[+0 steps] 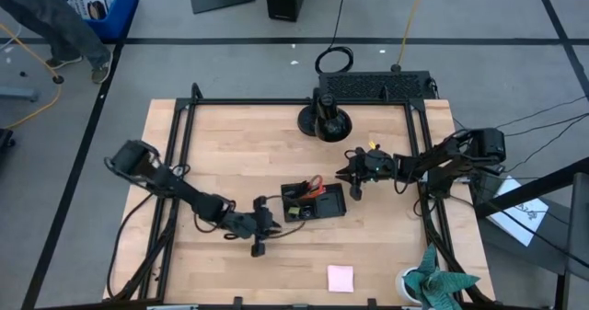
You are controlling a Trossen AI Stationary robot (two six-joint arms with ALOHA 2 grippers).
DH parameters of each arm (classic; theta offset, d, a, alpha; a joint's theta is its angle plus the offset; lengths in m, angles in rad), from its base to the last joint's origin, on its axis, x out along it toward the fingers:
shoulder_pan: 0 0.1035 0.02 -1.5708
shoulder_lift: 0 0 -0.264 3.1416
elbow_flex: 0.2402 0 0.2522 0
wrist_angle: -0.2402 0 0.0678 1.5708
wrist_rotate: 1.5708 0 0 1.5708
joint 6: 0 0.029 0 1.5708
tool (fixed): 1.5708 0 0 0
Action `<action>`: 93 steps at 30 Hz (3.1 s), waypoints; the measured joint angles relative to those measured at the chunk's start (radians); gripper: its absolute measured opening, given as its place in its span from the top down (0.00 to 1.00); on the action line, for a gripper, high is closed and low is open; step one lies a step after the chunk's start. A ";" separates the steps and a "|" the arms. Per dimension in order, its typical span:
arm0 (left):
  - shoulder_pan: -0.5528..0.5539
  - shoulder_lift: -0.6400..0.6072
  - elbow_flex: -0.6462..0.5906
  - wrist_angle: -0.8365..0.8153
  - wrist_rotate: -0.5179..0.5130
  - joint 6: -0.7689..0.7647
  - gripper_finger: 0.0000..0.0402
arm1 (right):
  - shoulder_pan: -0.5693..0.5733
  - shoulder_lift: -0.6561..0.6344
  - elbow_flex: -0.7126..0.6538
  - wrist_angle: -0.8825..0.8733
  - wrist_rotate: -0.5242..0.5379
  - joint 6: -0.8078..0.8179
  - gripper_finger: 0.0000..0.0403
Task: Pick and place office supplies into organizer
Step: Adjust the black desk organizer
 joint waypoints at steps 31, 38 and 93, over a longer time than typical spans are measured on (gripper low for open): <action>0.114 0.158 0.037 0.130 0.154 0.106 0.82 | 0.123 0.000 0.000 0.000 0.037 0.003 0.85; 0.064 0.056 0.037 0.140 0.212 0.168 0.82 | 0.123 -0.074 0.000 -0.065 0.147 -0.018 0.85; -0.044 -0.059 0.030 -0.032 -0.074 0.319 0.82 | -0.064 -0.483 0.001 -0.041 0.654 -0.333 0.85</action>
